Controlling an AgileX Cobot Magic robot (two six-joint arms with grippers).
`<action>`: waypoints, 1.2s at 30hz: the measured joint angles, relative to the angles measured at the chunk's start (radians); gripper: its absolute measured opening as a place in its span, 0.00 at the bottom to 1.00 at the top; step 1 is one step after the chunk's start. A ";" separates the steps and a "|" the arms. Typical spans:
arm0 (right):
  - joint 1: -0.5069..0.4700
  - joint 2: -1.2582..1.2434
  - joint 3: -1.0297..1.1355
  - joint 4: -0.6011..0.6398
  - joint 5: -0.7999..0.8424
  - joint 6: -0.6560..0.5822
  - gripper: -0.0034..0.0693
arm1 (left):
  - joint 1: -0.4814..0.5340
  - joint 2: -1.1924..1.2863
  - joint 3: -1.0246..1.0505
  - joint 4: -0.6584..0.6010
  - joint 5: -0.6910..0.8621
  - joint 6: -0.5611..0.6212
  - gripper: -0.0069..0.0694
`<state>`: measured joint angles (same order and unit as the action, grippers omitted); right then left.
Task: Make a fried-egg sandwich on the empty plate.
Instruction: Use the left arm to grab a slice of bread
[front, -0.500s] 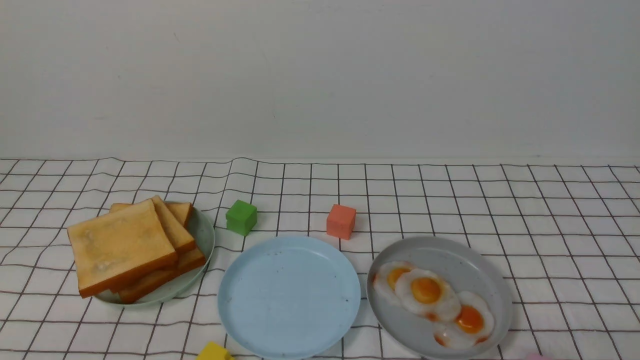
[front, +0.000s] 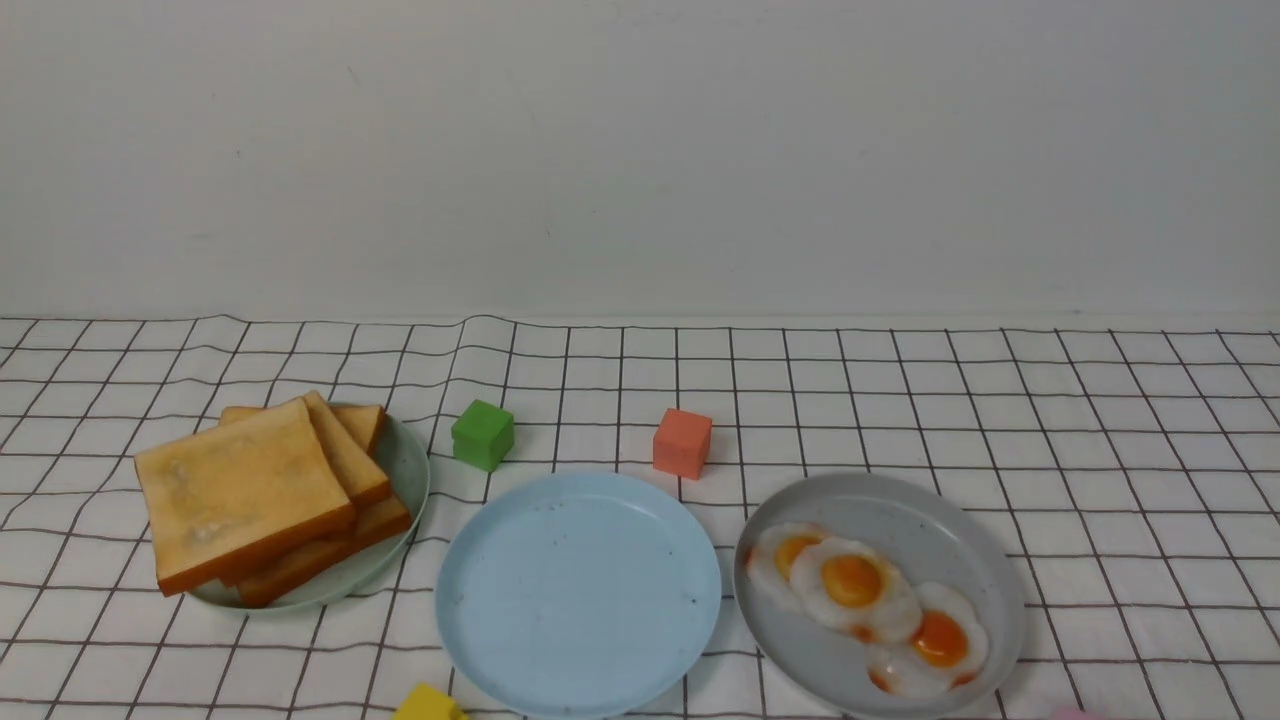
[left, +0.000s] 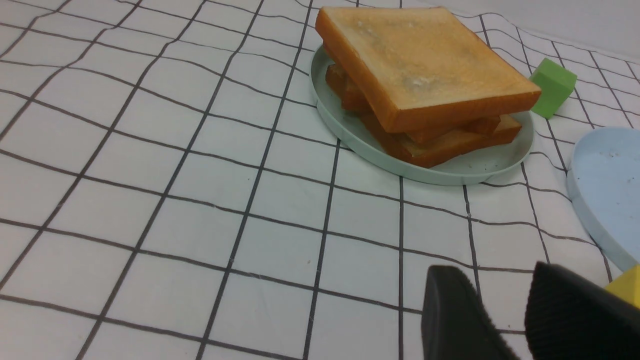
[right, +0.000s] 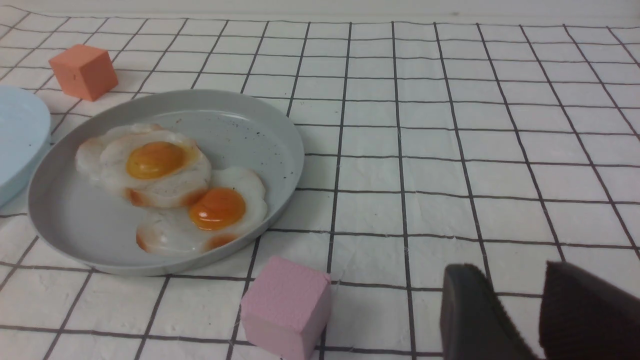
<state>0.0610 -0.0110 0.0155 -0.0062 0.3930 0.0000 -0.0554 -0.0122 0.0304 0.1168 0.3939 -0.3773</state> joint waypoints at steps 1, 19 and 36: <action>0.000 0.000 0.000 0.000 0.000 0.000 0.37 | 0.000 0.000 0.000 0.000 0.000 0.000 0.40; 0.000 0.000 0.011 0.022 -0.150 0.000 0.37 | 0.000 0.000 0.000 0.002 -0.007 0.000 0.40; 0.000 0.002 -0.066 0.129 -0.670 0.299 0.37 | 0.000 0.000 -0.034 -0.124 -0.742 -0.251 0.40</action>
<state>0.0610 -0.0087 -0.0510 0.1232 -0.2772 0.2995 -0.0554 -0.0122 -0.0033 -0.0074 -0.3482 -0.6282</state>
